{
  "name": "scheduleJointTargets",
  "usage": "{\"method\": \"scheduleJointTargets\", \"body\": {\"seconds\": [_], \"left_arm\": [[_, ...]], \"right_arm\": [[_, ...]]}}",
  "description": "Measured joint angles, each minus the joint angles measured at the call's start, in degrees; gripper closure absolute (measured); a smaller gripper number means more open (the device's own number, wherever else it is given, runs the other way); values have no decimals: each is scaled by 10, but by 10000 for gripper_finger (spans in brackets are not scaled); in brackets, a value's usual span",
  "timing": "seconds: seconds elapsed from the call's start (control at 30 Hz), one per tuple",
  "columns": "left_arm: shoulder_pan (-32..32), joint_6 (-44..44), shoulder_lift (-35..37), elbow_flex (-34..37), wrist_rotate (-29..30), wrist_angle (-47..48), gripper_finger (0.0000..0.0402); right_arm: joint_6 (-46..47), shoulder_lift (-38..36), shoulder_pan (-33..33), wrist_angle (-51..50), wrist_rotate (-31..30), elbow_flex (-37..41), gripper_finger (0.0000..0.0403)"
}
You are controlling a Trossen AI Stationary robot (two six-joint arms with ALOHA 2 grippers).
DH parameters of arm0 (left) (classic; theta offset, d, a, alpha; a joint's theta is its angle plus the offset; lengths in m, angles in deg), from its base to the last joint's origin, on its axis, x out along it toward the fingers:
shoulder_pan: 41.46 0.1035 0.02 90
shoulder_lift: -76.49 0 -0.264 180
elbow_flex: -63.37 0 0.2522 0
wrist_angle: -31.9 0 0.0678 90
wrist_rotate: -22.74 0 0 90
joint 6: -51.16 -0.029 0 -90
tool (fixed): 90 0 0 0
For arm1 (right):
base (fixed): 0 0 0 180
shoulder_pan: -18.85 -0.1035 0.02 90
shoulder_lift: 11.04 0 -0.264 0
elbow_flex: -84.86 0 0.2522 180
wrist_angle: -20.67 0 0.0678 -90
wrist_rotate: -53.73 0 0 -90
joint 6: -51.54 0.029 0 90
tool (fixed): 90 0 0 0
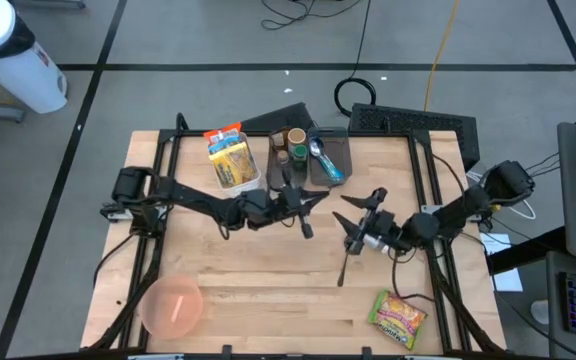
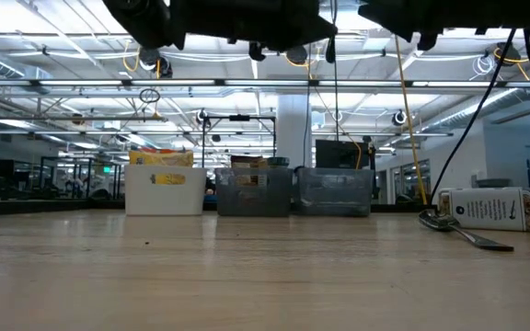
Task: Pick & Place Food Item
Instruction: Put the purple spoon into the right black bin
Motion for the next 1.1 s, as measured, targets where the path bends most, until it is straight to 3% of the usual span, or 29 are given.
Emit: {"method": "scheduleJointTargets", "body": {"seconds": [0.3, 0.47, 0.67, 1.1], "left_arm": [[1, -91, -3, -17, 6, 9, 401], [2, -102, -3, -55, 6, 83, 401], [2, -112, -2, -62, 15, 90, 401], [2, -110, -2, -62, 20, 107, 401]], "right_arm": [[41, 0, 49, -7, 25, -13, 191], [76, 0, 77, -28, 53, -20, 191], [76, 0, 79, -30, 52, -20, 197], [74, 0, 88, -31, 51, -20, 288]]}}
